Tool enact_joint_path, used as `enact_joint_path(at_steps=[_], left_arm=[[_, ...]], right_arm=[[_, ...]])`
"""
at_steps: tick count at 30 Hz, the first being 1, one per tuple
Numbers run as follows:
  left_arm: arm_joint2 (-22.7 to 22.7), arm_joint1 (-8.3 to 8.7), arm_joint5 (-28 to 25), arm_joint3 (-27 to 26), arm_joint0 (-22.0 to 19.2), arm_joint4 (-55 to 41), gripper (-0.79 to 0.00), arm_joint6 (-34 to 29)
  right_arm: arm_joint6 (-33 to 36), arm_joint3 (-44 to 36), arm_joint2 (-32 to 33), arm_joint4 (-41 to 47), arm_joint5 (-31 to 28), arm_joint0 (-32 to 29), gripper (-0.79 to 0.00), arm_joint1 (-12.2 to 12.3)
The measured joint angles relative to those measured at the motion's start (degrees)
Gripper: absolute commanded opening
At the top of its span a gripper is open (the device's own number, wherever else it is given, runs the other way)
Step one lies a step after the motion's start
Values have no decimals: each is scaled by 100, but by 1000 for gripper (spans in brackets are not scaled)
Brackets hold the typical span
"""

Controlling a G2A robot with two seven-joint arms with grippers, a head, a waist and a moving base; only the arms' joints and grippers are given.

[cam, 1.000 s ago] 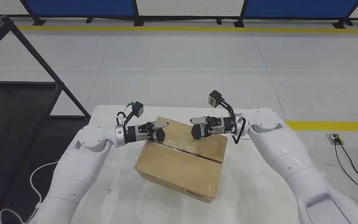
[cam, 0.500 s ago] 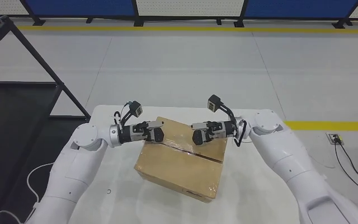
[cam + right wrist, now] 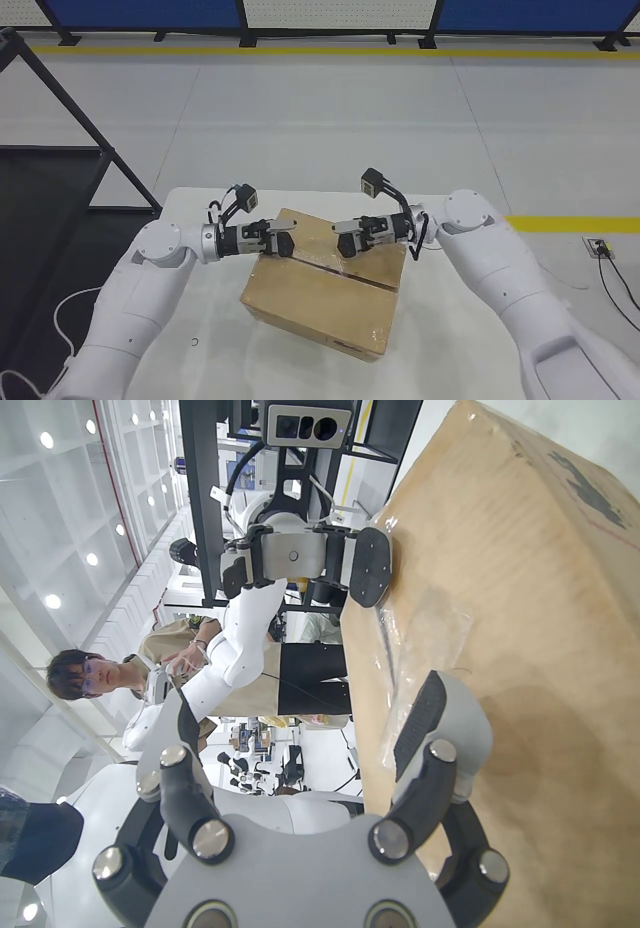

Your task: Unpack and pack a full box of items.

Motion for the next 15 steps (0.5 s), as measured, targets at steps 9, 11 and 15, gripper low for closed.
enact_joint_path(at_steps=[9, 11, 15], left_arm=[[71, -38, -5, 133, -51, -8, 0, -5], [81, -44, -8, 148, -57, -12, 0, -5], [119, -64, -3, 195, -87, -11, 0, -12]], right_arm=[[-365, 385, -9, 99, -366, 128, 0, -226], [-310, 385, 37, 184, -311, 143, 0, -220], [-472, 555, 28, 9, -471, 213, 0, -237]])
